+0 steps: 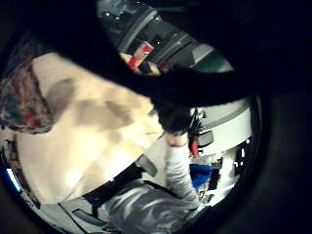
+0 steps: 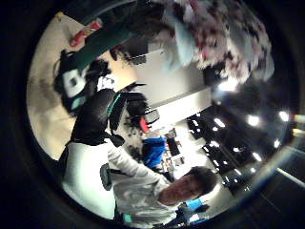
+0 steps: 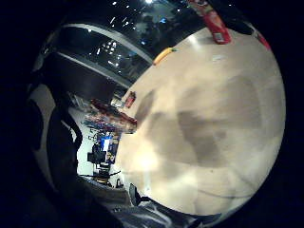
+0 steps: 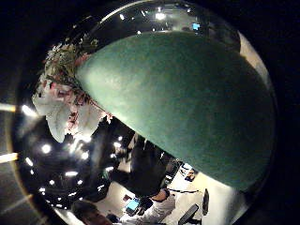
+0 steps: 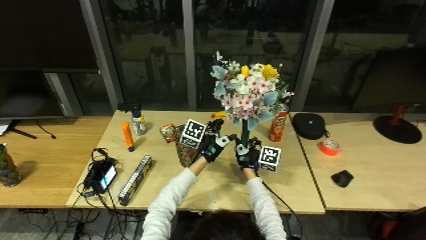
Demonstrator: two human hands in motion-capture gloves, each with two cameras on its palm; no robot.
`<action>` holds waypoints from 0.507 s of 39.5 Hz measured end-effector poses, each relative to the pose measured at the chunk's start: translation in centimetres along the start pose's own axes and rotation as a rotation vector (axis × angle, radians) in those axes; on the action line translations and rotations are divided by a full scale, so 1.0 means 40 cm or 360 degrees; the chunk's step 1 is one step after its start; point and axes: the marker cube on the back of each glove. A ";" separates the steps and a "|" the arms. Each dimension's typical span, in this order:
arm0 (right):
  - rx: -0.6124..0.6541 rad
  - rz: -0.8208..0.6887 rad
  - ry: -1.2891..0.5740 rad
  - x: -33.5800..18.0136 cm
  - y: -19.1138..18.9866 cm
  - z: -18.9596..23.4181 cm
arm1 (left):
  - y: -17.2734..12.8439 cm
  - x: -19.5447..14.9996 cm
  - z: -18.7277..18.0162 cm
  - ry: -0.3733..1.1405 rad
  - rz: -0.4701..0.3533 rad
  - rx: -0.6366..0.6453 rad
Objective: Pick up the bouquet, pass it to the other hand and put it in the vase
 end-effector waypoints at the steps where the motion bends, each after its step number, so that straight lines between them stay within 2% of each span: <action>1: -0.0014 -0.0013 -0.0027 -0.009 0.008 0.009 | -0.014 0.007 0.002 0.0061 -0.0002 0.0007; 10: -0.0145 -0.0165 -0.0173 -0.044 0.059 0.097 | -0.061 0.078 0.031 0.0298 -0.0005 -0.0045; 16: -0.0148 -0.0177 -0.0180 -0.078 0.106 0.144 | -0.098 0.085 0.028 0.0397 -0.0008 0.0116; 20: -0.0149 -0.0332 -0.0216 -0.091 0.122 0.169 | -0.103 0.084 0.022 0.0438 -0.0022 0.0238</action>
